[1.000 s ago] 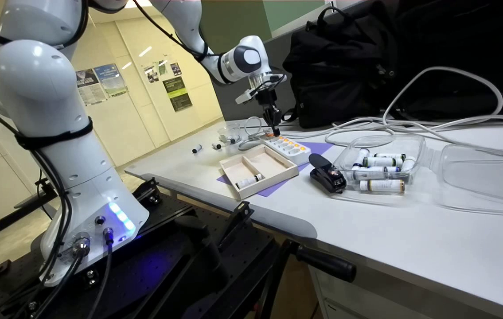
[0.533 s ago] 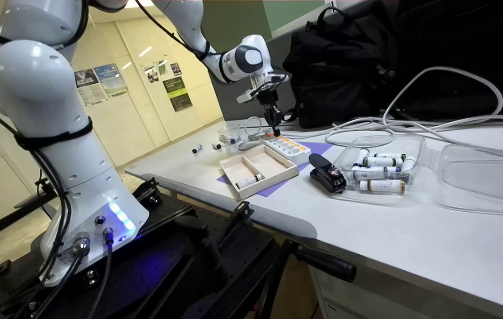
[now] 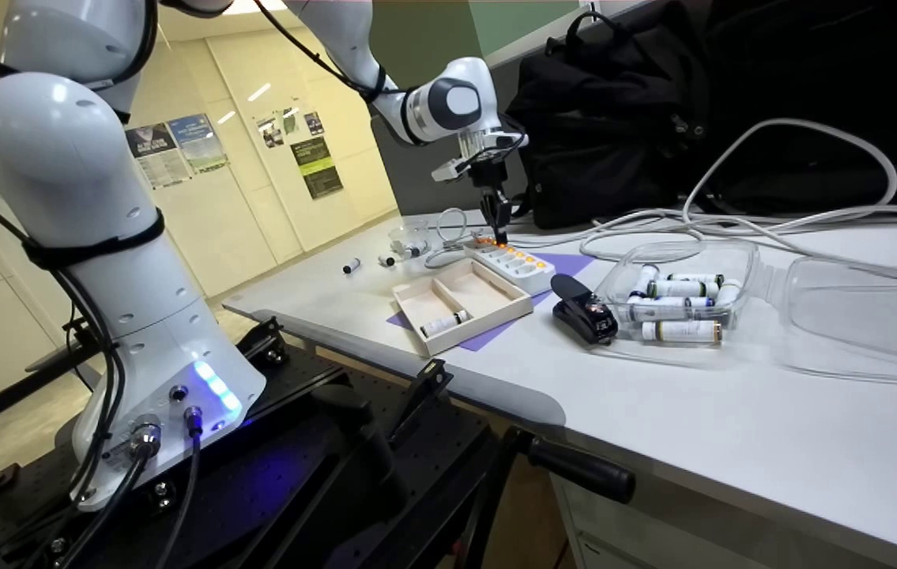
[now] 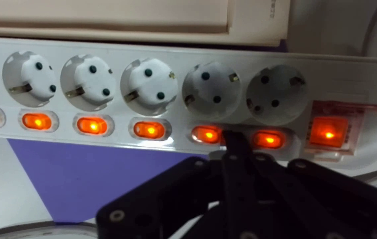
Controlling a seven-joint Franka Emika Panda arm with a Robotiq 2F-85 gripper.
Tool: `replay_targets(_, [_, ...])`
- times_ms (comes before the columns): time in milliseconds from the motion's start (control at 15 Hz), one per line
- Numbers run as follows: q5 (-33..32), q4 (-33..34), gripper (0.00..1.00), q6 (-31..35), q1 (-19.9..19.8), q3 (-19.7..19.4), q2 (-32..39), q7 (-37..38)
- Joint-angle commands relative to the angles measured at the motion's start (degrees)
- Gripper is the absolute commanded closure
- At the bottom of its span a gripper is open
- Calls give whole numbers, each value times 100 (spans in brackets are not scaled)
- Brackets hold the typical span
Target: Turn on the second switch from the left
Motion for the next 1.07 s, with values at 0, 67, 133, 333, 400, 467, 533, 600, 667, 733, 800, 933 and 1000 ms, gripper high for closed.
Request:
replay_targets(0, [163,32,100,-62,-353,47,256,-308])
replay_targets(67, [299,87,100,-139,-445,130,194,-429])
replay_targets(133, [413,125,100,-171,-523,195,137,-543])
replay_targets(333, [915,326,100,-691,-935,540,-171,-1228])
replay_targets(400, [1004,427,100,-1009,-1052,615,-297,-1488])
replay_targets(467, [1088,517,100,-1238,-1146,661,-388,-1686])
replay_targets(533, [1130,598,100,-1413,-1195,662,-500,-1814])
replay_targets(600, [1153,698,86,-1634,-1236,663,-606,-1935])
replay_targets(667, [1170,814,73,-1935,-1279,668,-703,-2069])
replay_targets(733, [1055,927,68,-2274,-1259,626,-785,-2169])
replay_targets(800, [982,1034,60,-2599,-1247,602,-841,-2261])
replay_targets(933, [1074,882,71,-2243,-1183,536,-815,-2152])
replay_targets(1000, [1073,872,65,-2233,-1180,534,-834,-2152])
